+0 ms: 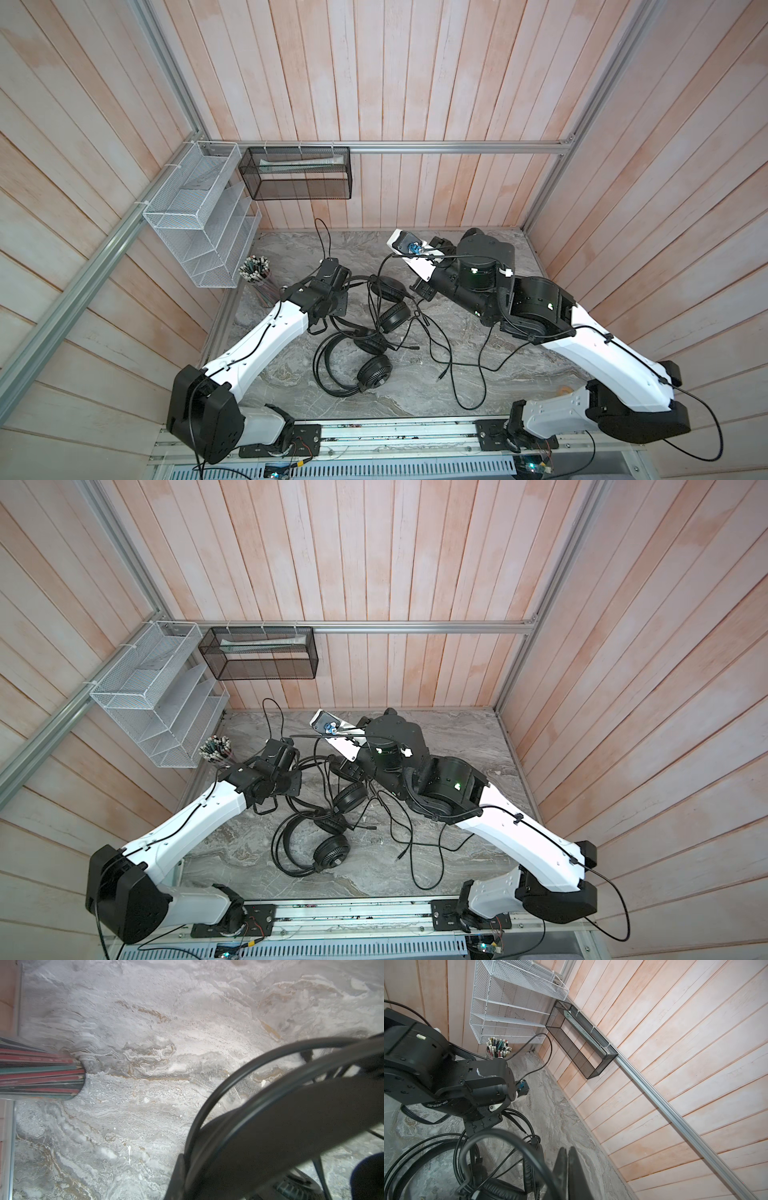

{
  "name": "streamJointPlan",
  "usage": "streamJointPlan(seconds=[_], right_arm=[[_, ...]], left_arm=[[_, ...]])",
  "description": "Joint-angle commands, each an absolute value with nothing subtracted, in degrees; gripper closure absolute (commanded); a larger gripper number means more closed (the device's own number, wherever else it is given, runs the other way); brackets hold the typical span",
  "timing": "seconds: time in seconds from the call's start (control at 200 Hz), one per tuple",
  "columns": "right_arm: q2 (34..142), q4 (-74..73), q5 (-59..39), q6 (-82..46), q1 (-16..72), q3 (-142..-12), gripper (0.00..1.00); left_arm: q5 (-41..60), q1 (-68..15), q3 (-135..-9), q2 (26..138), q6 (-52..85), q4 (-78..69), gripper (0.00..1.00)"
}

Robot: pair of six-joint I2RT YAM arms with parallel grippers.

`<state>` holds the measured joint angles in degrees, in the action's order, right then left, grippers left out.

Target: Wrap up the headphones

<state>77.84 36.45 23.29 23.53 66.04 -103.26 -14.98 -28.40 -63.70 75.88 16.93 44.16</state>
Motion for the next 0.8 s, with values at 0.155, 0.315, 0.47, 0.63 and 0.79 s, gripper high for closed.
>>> streamJointPlan(seconds=[0.155,0.315,0.47,0.63,0.79], right_arm=[[76.1,40.7,21.7,20.5,66.6,-103.6,1.00],[76.5,40.4,21.0,20.9,66.6,-105.1,1.00],[76.7,40.7,19.4,20.9,66.7,-106.1,1.00],[76.8,40.8,19.2,21.0,66.8,-106.3,1.00],[76.9,40.9,18.5,20.9,66.8,-106.3,1.00]], left_arm=[[-15.5,-28.2,-65.3,67.6,18.4,40.6,1.00],[-15.3,-28.2,-66.9,66.8,18.5,40.9,1.00],[-17.1,-27.5,-68.3,66.3,18.9,42.0,1.00],[-16.2,-26.6,-70.2,66.5,18.5,42.2,1.00],[-15.4,-25.1,-71.4,66.5,18.2,42.5,1.00]])
